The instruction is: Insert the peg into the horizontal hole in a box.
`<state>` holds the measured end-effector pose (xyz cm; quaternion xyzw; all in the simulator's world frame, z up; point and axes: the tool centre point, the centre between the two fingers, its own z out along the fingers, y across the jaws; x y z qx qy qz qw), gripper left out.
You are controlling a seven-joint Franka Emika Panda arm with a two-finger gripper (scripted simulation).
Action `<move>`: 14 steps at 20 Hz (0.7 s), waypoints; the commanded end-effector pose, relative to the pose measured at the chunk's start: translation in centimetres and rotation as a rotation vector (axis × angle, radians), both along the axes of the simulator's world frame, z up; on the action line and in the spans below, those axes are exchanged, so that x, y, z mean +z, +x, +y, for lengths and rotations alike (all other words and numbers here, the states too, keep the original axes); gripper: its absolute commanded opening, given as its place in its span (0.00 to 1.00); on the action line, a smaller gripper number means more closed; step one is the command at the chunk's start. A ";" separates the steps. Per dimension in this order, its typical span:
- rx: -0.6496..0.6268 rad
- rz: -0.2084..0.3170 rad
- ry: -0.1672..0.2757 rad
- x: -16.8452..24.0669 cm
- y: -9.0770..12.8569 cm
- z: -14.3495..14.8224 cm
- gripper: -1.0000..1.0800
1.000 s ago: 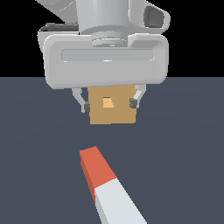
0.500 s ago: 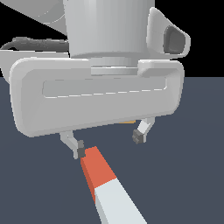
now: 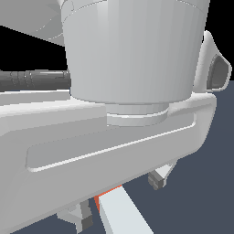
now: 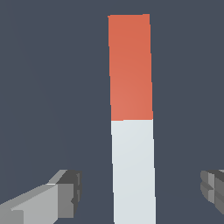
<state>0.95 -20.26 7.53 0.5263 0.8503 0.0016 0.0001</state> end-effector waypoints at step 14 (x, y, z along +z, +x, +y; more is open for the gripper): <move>0.031 0.002 -0.003 -0.8 0.5 -1.0 0.96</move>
